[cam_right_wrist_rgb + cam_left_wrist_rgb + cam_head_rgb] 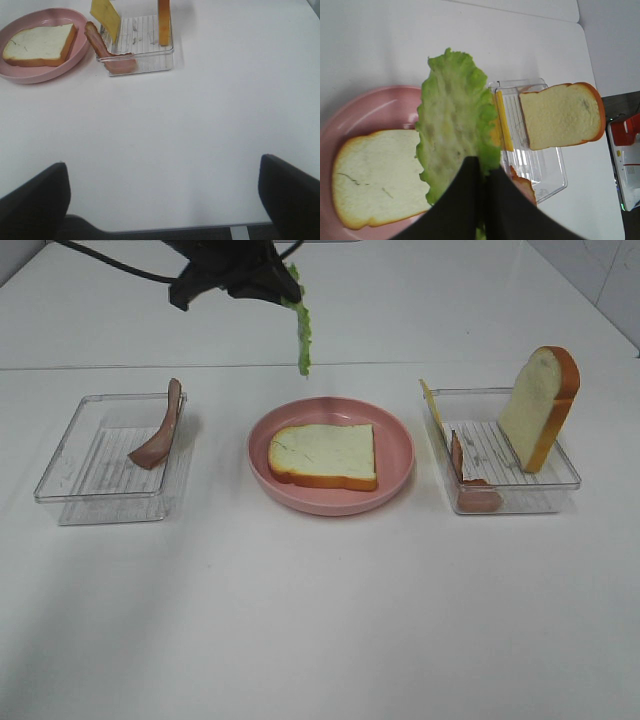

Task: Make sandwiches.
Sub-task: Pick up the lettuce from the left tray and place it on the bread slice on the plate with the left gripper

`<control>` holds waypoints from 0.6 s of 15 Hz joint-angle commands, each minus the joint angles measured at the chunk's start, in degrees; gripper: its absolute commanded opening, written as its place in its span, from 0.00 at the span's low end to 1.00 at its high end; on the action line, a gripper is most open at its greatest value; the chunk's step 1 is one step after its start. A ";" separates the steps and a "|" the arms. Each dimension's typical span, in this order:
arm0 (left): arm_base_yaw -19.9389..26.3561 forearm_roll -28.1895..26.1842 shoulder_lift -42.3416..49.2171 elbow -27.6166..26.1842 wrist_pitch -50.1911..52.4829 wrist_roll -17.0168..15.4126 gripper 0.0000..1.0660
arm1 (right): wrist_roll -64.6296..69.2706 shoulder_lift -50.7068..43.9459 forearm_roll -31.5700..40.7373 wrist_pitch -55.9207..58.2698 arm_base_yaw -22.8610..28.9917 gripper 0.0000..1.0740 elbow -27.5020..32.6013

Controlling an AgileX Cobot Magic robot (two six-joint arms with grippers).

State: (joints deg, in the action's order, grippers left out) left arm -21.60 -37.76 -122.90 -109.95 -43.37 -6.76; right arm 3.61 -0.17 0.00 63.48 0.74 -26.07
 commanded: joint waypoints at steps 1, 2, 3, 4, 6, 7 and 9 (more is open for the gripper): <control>-3.15 -5.21 -3.27 -0.23 5.04 0.06 0.00 | -0.23 -1.89 0.00 -0.52 -0.11 0.92 0.23; -3.90 -6.82 -4.35 -0.23 6.25 0.63 0.00 | -0.23 -1.89 0.00 -0.52 -0.11 0.92 0.23; -4.30 -7.62 -5.10 -0.23 6.70 1.09 0.00 | -0.23 -1.89 0.00 -0.52 -0.11 0.92 0.23; -4.81 -9.34 -6.30 -0.23 7.39 1.60 0.00 | -0.23 -1.89 0.00 -0.52 -0.11 0.92 0.23; -5.39 -11.92 -9.63 -0.34 8.19 2.29 0.00 | -0.23 -1.89 0.00 -0.52 -0.11 0.92 0.23; -5.39 -12.26 -10.20 -0.34 8.19 2.86 0.00 | -0.23 -1.89 0.00 -0.52 -0.11 0.92 0.23; -5.39 -16.16 -13.06 -0.29 8.02 5.56 0.00 | -0.23 -1.89 0.00 -0.52 -0.11 0.92 0.23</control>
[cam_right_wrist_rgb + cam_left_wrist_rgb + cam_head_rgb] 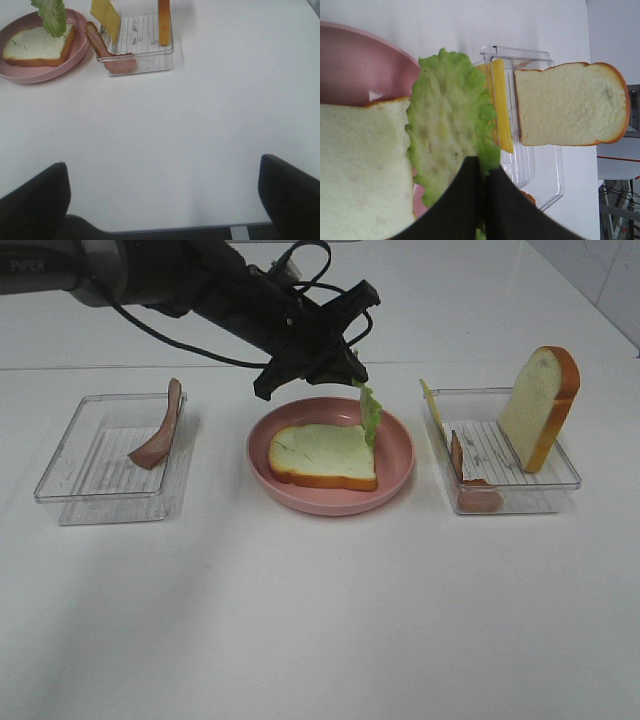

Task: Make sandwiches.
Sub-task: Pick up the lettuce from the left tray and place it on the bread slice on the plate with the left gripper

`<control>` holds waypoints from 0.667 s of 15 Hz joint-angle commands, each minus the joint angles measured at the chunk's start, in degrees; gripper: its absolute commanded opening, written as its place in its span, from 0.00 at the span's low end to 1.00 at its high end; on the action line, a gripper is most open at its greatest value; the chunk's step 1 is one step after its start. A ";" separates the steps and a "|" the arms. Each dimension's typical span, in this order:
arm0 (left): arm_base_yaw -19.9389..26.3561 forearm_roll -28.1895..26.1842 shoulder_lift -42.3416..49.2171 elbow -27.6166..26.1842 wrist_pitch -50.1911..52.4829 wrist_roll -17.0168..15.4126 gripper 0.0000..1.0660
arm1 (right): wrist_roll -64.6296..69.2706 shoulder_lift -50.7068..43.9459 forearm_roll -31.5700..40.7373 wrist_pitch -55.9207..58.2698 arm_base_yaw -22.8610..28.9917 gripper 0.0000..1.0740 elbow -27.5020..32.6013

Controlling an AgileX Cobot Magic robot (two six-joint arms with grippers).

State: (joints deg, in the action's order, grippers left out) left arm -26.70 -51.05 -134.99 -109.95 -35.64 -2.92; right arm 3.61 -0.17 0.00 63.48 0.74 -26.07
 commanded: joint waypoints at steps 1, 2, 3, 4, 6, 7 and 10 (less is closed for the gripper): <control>-0.29 -4.24 -1.78 -0.29 0.11 2.92 0.00 | -0.23 -1.89 0.00 -0.52 -0.11 0.92 0.23; -0.29 -4.47 -2.29 -0.23 -0.17 2.92 0.00 | -0.23 -1.89 0.00 -0.52 -0.11 0.92 0.23; -0.29 -4.47 -2.46 -0.23 -0.52 2.92 0.00 | -0.23 -1.89 0.00 -0.52 -0.11 0.92 0.23; -0.29 -3.21 -2.52 -0.23 -1.26 2.92 0.00 | -0.23 -1.89 0.00 -0.52 -0.11 0.92 0.23; 0.06 -3.50 -2.41 -0.23 -1.83 2.41 0.00 | -0.23 -1.89 0.00 -0.52 -0.11 0.92 0.23; 0.11 -3.55 -2.35 -0.23 -2.01 2.23 0.00 | -0.23 -1.89 0.00 -0.52 -0.11 0.92 0.23; 0.23 3.21 -2.35 -0.23 -4.47 -1.43 0.00 | -0.23 -1.89 0.00 -0.52 -0.11 0.92 0.23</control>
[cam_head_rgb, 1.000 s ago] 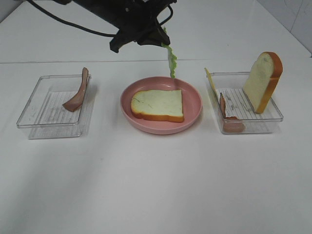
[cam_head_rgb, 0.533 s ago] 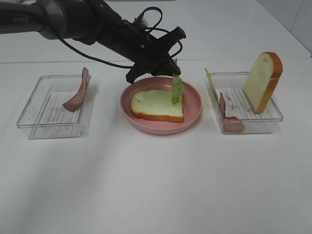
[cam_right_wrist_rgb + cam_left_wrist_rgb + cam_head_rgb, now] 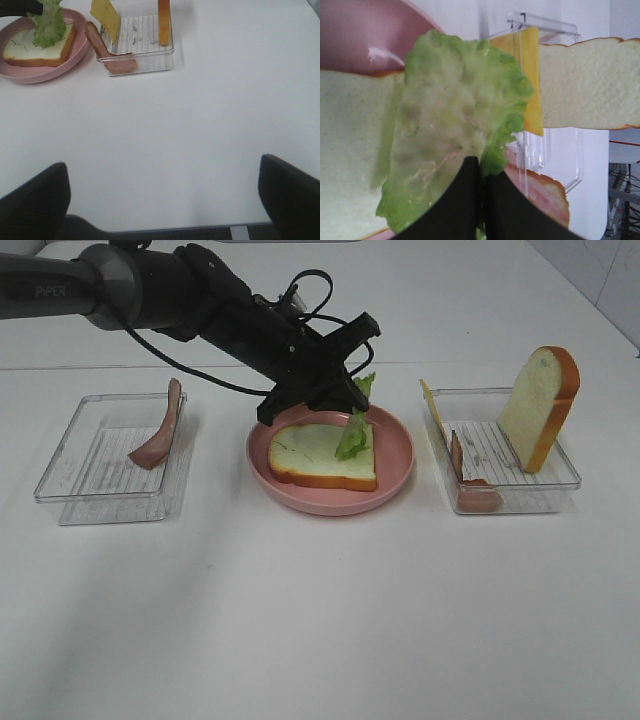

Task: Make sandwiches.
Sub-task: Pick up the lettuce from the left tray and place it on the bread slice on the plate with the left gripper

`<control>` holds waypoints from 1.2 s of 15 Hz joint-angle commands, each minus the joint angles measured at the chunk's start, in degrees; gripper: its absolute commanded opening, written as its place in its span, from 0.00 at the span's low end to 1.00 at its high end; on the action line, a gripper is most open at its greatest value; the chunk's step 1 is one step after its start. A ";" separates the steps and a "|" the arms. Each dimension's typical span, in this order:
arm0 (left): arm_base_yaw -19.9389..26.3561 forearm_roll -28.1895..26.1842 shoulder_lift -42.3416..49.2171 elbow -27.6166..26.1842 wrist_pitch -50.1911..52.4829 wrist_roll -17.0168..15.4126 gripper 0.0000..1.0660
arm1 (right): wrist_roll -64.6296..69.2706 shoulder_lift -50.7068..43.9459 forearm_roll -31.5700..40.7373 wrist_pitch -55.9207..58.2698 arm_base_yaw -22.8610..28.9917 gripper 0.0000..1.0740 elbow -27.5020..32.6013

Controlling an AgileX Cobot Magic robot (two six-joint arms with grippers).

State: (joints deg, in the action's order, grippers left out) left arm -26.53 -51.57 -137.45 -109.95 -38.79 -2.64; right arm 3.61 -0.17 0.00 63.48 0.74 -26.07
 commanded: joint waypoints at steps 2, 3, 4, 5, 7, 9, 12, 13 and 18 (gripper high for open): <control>0.06 11.23 0.11 -0.23 -2.64 -6.02 0.00 | -0.23 -1.89 0.00 -0.52 -0.11 0.92 0.23; 0.06 12.61 0.11 -0.23 -2.92 -6.88 0.00 | -0.23 -1.89 0.00 -0.52 -0.11 0.92 0.23; 0.06 18.16 0.11 -0.23 -4.13 -10.43 0.00 | -0.23 -1.89 0.00 -0.52 -0.11 0.92 0.23; 0.06 19.54 0.11 -0.23 -4.24 -11.12 0.00 | -0.23 -1.89 0.00 -0.52 -0.11 0.92 0.23; 0.06 25.21 0.17 -0.23 -4.53 -14.73 0.00 | -0.23 -1.89 0.00 -0.52 -0.11 0.92 0.23; 0.06 32.77 0.69 -0.23 -4.41 -19.14 0.16 | -0.23 -1.89 0.00 -0.52 -0.11 0.92 0.23; 0.06 35.58 0.80 -0.34 -4.53 -19.08 0.42 | -0.23 -1.89 0.00 -0.52 -0.11 0.92 0.23; -0.17 35.87 0.80 -0.34 -4.41 -17.93 0.73 | -0.23 -1.89 0.00 -0.52 -0.11 0.92 0.23; -0.17 36.33 3.32 -2.35 -9.45 -13.24 0.86 | -0.23 -1.89 0.00 -0.52 -0.11 0.92 0.23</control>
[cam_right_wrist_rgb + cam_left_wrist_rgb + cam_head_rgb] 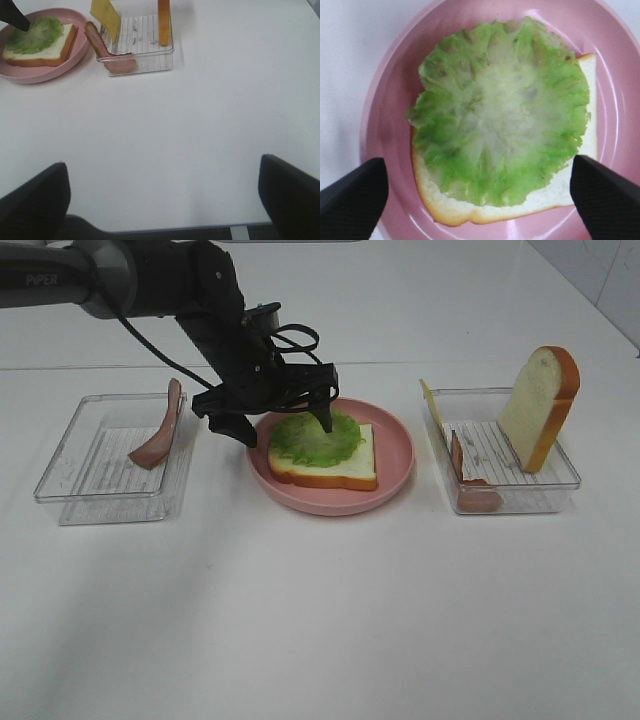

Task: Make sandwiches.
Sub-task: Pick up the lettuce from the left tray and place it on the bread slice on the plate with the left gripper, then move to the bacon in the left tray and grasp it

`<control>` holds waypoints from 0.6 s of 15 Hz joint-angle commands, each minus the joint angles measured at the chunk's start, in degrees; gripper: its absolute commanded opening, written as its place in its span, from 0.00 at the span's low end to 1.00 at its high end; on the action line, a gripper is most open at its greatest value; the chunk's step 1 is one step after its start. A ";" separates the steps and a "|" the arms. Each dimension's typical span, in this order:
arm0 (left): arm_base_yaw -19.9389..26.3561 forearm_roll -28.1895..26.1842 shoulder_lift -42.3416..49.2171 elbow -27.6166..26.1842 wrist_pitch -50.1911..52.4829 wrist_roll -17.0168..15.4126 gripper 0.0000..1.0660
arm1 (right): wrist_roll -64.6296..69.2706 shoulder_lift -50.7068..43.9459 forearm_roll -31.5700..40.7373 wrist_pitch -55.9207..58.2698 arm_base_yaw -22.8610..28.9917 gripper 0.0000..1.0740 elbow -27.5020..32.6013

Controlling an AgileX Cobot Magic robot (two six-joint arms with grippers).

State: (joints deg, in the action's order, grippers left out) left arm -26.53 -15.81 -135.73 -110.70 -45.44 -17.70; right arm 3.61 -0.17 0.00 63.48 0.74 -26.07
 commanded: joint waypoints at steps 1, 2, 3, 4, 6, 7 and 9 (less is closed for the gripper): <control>-0.17 1.32 2.01 -4.01 -6.25 3.04 0.86 | -0.23 -1.89 0.00 -0.52 -0.11 0.92 0.23; -0.17 1.49 2.23 -5.10 -7.73 3.78 0.86 | -0.23 -1.89 0.00 -0.52 -0.11 0.92 0.23; -0.17 2.06 2.86 -7.91 -11.34 5.73 0.86 | -0.23 -1.89 0.00 -0.52 -0.11 0.92 0.23; -0.17 2.75 3.55 -10.43 -14.44 6.99 0.86 | -0.23 -1.89 0.00 -0.52 -0.11 0.92 0.23; -0.17 7.73 4.98 -16.90 -22.98 7.16 0.86 | -0.23 -1.89 0.00 -0.52 -0.11 0.92 0.23; -0.17 10.14 5.04 -19.60 -27.10 7.16 0.86 | -0.23 -1.89 0.00 -0.52 -0.11 0.92 0.23; 0.00 13.35 6.25 -21.89 -30.14 6.70 0.86 | -0.23 -1.89 0.00 -0.52 -0.11 0.92 0.23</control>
State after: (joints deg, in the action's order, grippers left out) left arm -26.53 -2.92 -130.12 -132.12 -69.04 -10.77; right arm 3.61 -0.17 0.00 63.48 0.74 -26.07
